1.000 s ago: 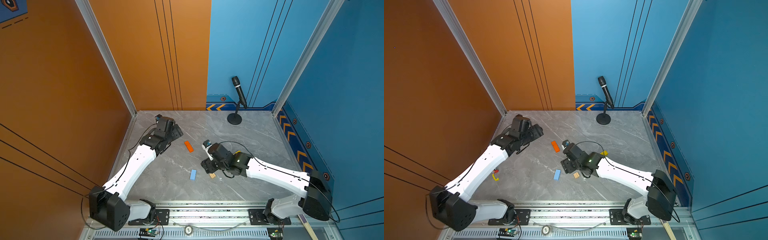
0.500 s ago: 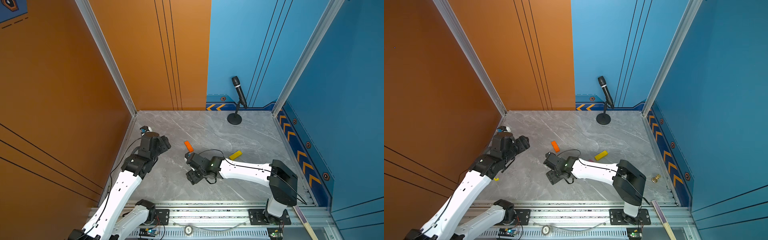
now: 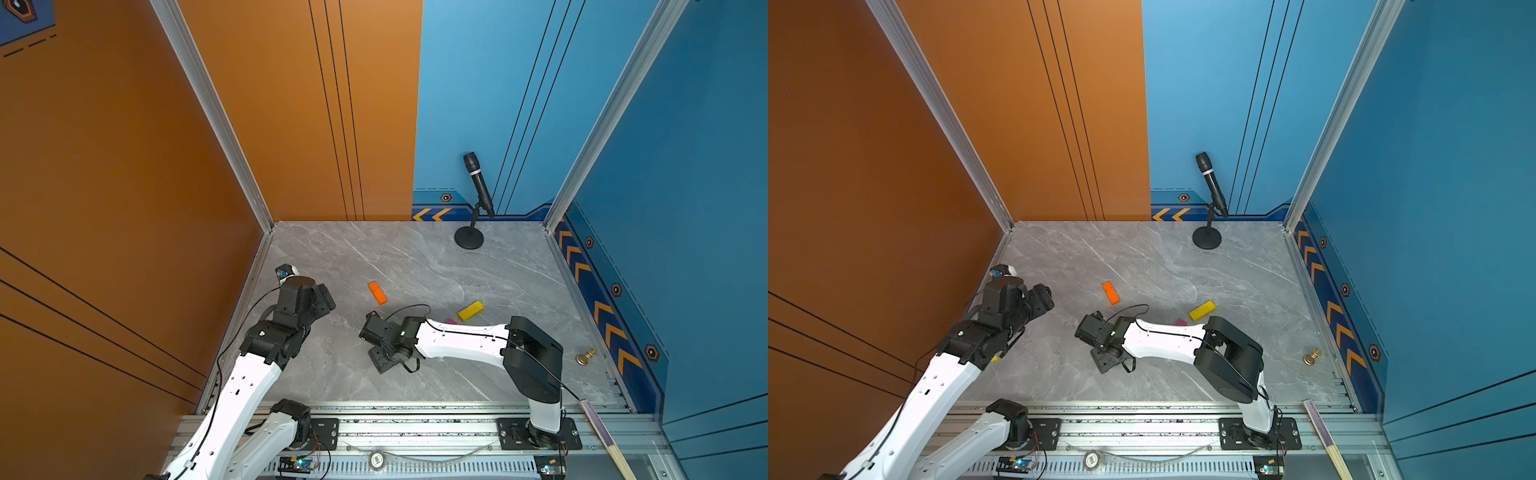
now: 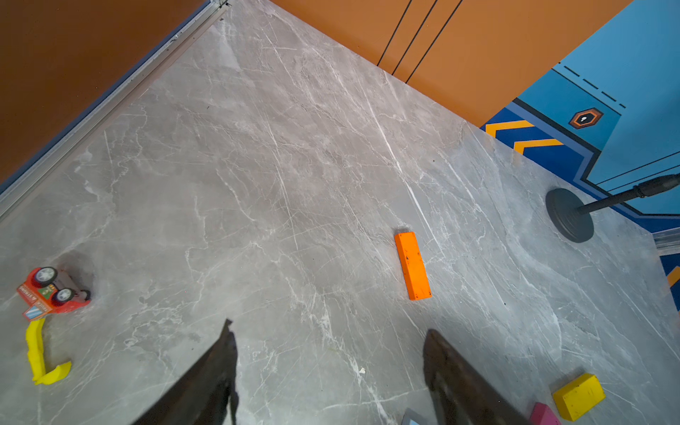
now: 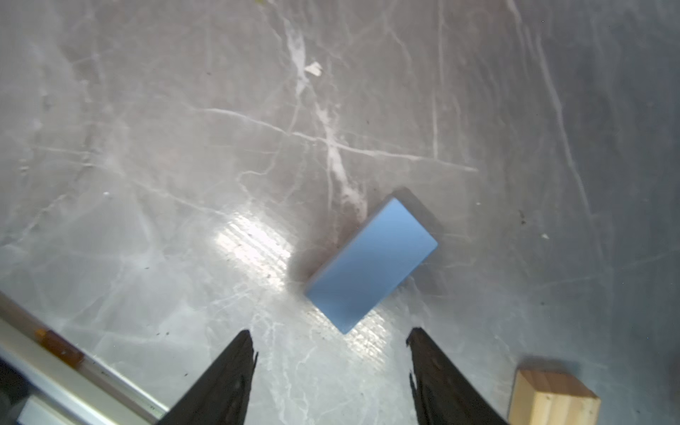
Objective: Assemble the letter v with building blocks
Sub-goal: Pick up the building block from the center of the board.
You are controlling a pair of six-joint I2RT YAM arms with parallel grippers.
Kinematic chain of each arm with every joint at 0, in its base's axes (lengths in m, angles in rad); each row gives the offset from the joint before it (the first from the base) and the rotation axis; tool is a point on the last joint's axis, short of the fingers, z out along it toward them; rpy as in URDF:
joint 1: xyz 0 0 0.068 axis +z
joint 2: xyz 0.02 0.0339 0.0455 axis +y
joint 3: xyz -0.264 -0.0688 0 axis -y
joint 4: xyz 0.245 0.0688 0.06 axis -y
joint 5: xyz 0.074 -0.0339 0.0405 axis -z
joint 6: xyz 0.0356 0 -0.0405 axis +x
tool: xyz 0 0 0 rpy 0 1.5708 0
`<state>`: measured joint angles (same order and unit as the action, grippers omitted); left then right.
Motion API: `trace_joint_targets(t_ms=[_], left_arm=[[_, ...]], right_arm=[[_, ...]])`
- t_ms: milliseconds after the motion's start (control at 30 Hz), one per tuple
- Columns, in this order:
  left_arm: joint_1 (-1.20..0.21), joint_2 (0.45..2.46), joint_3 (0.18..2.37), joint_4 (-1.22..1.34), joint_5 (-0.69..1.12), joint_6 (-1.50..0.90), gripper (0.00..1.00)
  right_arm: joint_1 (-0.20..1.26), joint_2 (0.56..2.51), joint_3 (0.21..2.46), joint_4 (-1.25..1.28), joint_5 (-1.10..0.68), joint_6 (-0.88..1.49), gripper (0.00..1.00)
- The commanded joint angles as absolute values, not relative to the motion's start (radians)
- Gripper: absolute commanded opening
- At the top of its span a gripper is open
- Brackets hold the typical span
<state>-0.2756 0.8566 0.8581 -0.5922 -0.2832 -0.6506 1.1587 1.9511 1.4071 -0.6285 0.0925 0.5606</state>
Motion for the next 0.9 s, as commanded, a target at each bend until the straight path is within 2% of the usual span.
trace_joint_targets(t_ms=[0, 533, 733, 867], left_arm=[[-0.265, 0.847, 0.852, -0.609, -0.3, -0.633, 0.8], [-0.256, 0.835, 0.813, -0.608, -0.291, -0.647, 0.8], [-0.249, 0.83, 0.81, -0.608, -0.292, -0.644, 0.8], [-0.243, 0.828, 0.808, -0.608, -0.291, -0.639, 0.8]], right_arm=[[1.149, 1.98, 1.46, -0.675, 0.147, 0.619, 0.67], [1.102, 2.068, 1.558, -0.724, 0.158, 0.731, 0.65], [1.103, 2.12, 1.573, -0.746, 0.146, 0.744, 0.58], [1.104, 2.13, 1.583, -0.779, 0.149, 0.748, 0.58]])
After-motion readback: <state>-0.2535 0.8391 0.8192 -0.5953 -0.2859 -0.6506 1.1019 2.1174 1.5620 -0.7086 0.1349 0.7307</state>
